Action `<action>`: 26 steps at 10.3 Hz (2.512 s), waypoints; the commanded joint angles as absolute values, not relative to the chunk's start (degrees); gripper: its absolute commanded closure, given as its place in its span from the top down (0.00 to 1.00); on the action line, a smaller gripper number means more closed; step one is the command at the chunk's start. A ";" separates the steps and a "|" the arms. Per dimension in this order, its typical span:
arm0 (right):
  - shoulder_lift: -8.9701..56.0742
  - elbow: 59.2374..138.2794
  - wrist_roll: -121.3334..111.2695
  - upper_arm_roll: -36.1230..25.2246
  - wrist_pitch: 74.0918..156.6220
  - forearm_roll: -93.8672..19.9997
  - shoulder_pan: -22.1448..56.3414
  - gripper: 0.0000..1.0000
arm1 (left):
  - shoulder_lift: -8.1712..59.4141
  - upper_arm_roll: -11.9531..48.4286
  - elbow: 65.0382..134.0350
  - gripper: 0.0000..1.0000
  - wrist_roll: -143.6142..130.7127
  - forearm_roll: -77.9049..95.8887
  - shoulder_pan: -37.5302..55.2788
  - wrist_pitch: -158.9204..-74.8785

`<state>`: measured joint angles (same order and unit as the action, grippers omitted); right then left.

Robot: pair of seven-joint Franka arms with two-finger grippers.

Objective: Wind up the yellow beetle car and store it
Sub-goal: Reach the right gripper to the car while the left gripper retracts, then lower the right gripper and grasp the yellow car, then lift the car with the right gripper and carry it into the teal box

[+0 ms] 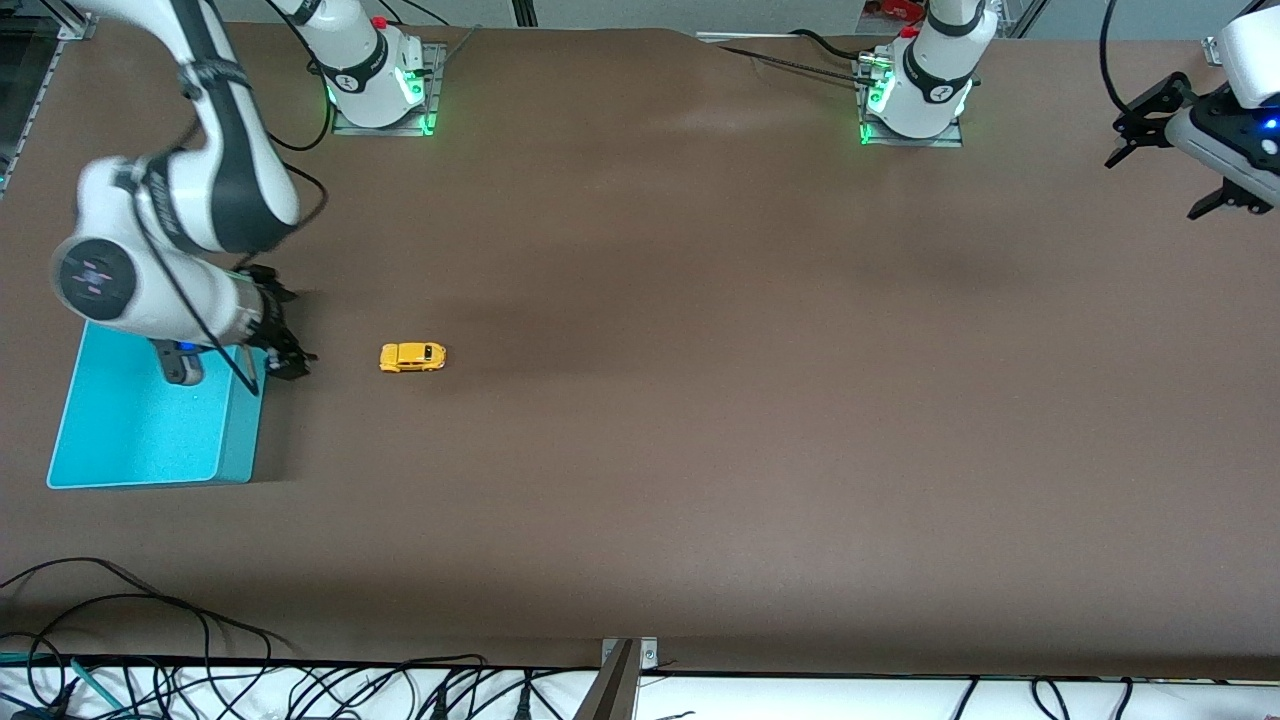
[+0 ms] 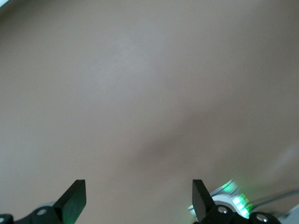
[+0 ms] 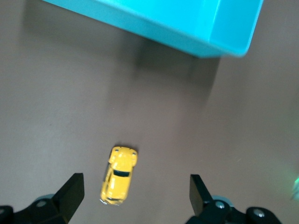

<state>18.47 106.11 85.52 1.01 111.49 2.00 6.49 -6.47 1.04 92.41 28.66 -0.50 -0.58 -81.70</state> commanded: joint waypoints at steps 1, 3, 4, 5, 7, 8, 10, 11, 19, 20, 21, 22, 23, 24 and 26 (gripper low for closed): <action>20.30 110.71 104.63 0.79 121.06 3.34 10.54 1.00 | -5.98 2.89 89.47 1.00 14.28 -1.41 0.26 -79.37; 20.04 115.29 101.45 0.88 127.68 3.43 10.72 1.00 | -5.98 4.13 89.38 1.00 6.27 -1.32 0.35 -79.37; 20.04 117.05 100.56 0.97 130.23 3.43 10.72 1.00 | -5.98 4.48 89.30 1.00 5.63 -1.32 0.35 -79.37; 20.13 120.12 100.90 0.97 133.91 3.43 11.16 1.00 | -5.89 4.57 89.30 1.00 5.63 -1.32 0.44 -79.37; 20.47 124.27 101.43 0.97 140.43 3.34 11.77 1.00 | -5.45 3.87 89.30 1.00 5.02 0.51 0.70 -79.28; 21.61 124.71 101.51 0.97 142.10 3.34 12.30 1.00 | -4.41 1.60 88.43 1.00 1.53 1.22 3.05 -79.28; 22.49 124.72 102.82 0.97 143.87 2.99 12.57 1.00 | -4.04 0.26 86.57 1.00 -1.49 2.28 4.13 -79.19; 23.46 124.63 103.18 1.05 145.53 2.99 13.18 1.00 | -3.78 0.26 86.22 1.00 -1.49 2.37 4.13 -79.19; 24.00 122.44 102.75 1.05 143.63 2.99 13.62 0.17 | -3.34 0.62 86.13 1.00 -1.41 1.84 4.39 -79.19; 23.47 119.82 102.22 1.05 138.74 3.08 13.62 0.17 | -3.34 0.62 86.13 1.00 -1.41 1.93 4.39 -79.19; 23.55 115.27 100.74 0.97 132.25 3.08 13.54 0.17 | -3.34 0.70 86.13 1.00 -1.41 1.93 4.39 -79.19; 23.55 111.14 98.29 0.88 125.84 2.99 13.01 0.17 | -3.34 0.62 86.13 1.00 -1.32 2.02 4.39 -79.19; 23.55 106.66 95.13 0.62 120.20 2.64 12.40 0.17 | -3.34 0.62 86.13 1.00 -1.32 2.11 4.39 -79.19; 23.55 102.44 90.57 0.70 114.23 2.38 10.48 0.17 | -3.34 0.62 86.13 1.00 -1.32 2.11 4.39 -79.19; 23.55 96.44 80.31 0.18 106.12 2.72 8.88 0.17 | -3.34 0.62 86.13 1.00 -1.23 2.02 4.31 -79.19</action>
